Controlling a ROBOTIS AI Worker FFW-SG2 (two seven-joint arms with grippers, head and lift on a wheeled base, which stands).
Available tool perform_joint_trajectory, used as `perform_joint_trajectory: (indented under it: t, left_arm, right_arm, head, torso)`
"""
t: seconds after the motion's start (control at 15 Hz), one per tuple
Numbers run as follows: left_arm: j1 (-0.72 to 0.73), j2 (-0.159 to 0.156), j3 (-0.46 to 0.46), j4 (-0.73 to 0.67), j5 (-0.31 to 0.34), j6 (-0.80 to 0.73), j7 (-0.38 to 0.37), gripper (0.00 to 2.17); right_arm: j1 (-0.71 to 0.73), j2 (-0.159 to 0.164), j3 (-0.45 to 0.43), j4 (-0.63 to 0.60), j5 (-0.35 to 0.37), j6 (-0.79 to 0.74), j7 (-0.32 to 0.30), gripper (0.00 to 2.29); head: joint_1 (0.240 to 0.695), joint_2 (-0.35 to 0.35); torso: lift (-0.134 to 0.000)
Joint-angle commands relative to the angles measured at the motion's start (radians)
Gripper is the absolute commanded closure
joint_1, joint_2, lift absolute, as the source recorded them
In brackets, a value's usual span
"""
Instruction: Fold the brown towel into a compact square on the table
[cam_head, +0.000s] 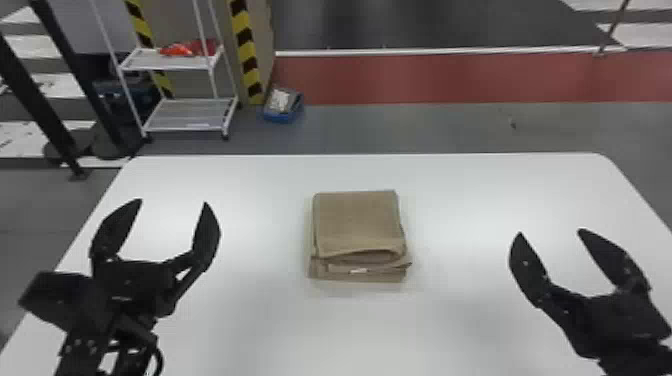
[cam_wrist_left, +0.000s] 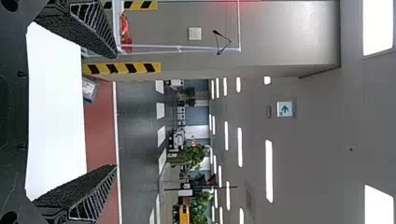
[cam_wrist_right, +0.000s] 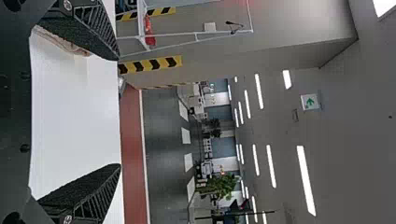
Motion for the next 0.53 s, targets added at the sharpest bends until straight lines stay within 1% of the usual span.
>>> perform_joint_trajectory:
  t: [0.0, 0.33, 0.47]
  left_arm:
    - [0.000, 0.000, 0.000, -0.002, 0.000, 0.000, 0.000, 0.06]
    - [0.005, 0.000, 0.000, -0.028, 0.003, 0.055, -0.005, 0.06]
    - [0.005, 0.000, 0.006, -0.042, 0.015, 0.092, -0.011, 0.06]
  right_arm:
    - [0.005, 0.003, 0.000, -0.012, -0.002, 0.011, 0.000, 0.07]
    - [0.011, 0.003, -0.002, -0.036, -0.002, 0.060, -0.002, 0.07]
    - [0.011, 0.001, -0.003, -0.046, -0.002, 0.079, -0.002, 0.07]
  head:
    - [0.695, 0.053]
    - [0.695, 0.053]
    - [0.695, 0.053]
  torso:
    - [-0.123]
    - [-0.123]
    - [-0.123]
